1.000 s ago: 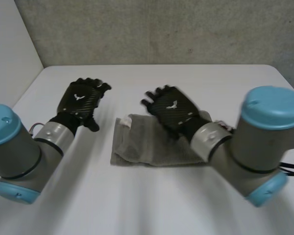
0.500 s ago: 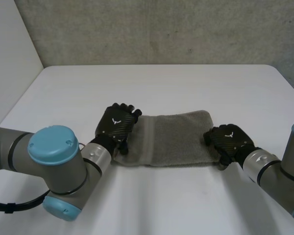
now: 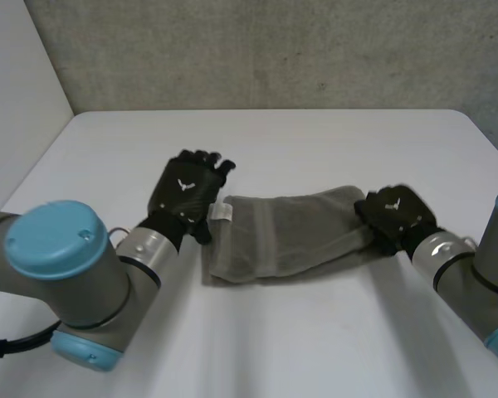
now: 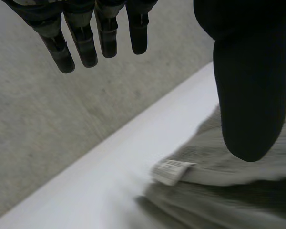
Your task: Fold the towel.
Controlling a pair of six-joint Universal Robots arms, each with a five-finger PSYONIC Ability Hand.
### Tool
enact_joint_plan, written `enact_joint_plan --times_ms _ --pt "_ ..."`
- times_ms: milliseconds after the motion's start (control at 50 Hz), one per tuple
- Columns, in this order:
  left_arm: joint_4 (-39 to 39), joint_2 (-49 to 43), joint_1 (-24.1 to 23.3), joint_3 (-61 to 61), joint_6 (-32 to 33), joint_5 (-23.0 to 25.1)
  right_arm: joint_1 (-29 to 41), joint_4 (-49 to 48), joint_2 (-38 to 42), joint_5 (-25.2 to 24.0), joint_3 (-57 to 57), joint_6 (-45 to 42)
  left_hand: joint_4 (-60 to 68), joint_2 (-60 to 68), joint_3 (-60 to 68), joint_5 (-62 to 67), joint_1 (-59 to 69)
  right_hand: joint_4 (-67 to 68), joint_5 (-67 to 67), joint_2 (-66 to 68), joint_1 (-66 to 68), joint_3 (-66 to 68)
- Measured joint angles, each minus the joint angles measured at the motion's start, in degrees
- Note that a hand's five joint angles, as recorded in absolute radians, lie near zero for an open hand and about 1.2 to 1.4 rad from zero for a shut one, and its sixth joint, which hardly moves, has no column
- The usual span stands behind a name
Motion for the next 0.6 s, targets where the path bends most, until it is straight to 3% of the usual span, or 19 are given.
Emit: enact_joint_plan --times_ms 100,180,280,420,480,560,600 --pt "0.0 4.3 2.3 -0.4 -0.2 -0.1 5.1 0.3 -1.9 2.3 -3.5 -8.2 -1.2 0.0 -1.2 -1.2 -1.3 0.0 0.3 0.0 0.3 0.0" --pt "0.2 7.1 4.2 -0.4 -0.5 -0.1 13.4 0.2 0.3 2.3 -8.6 -13.7 -1.5 0.0 -1.5 -1.5 -1.5 0.0 0.3 0.0 0.4 0.0" --pt "0.3 9.5 6.5 -0.5 -2.1 -0.2 25.4 0.8 8.1 0.3 -17.7 -19.9 -1.6 0.0 -1.6 -1.5 -1.7 0.0 0.3 0.4 0.4 0.0" --pt "0.2 9.8 7.7 -1.1 -5.1 -0.2 32.4 4.3 17.6 -4.4 -23.2 -24.2 -1.7 0.0 -1.6 -1.6 -1.7 -2.1 -1.3 0.2 -0.4 -2.3" --pt "0.2 9.7 7.9 -1.5 -5.7 -0.1 32.9 5.1 19.2 -5.4 -23.4 -24.7 -1.7 0.0 -1.6 -1.6 -1.7 -22.2 -21.8 -20.2 -20.7 -22.5" --pt "0.3 9.5 7.9 -1.8 -6.0 0.0 31.8 3.2 16.2 -5.3 -21.9 -22.2 -1.7 0.0 -1.6 -1.6 -1.7 -58.5 -59.2 -55.4 -55.4 -59.0" --pt "0.4 9.4 7.9 -1.6 -6.0 0.1 30.8 1.8 13.5 -4.9 -20.6 -19.4 -1.7 0.0 -1.6 -1.6 -1.7 -61.7 -62.1 -58.3 -58.5 -62.4"
